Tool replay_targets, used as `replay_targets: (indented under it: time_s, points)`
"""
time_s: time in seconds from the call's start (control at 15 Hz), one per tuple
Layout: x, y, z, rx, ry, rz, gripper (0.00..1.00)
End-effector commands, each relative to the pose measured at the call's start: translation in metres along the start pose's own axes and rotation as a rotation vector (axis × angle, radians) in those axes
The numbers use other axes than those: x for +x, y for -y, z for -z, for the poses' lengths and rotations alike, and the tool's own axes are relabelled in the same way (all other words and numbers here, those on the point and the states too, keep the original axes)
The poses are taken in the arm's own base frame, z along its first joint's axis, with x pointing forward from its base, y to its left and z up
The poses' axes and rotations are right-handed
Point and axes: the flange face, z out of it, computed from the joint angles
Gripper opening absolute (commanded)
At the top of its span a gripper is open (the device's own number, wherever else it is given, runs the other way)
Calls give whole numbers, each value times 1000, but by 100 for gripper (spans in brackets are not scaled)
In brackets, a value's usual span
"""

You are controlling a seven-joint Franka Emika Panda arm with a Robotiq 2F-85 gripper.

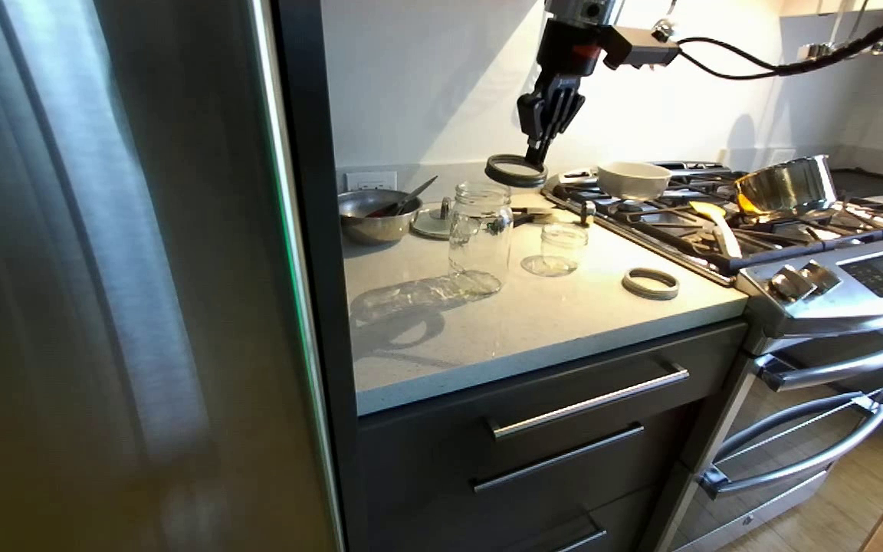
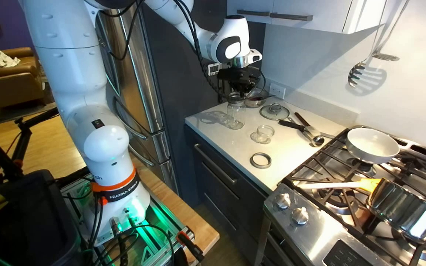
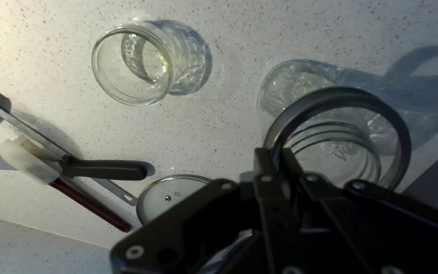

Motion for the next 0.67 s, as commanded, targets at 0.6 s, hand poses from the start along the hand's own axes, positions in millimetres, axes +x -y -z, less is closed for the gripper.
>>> replay_targets:
  time_s: [0.6]
  points:
    - [32,11,-24,10,21,-26,2]
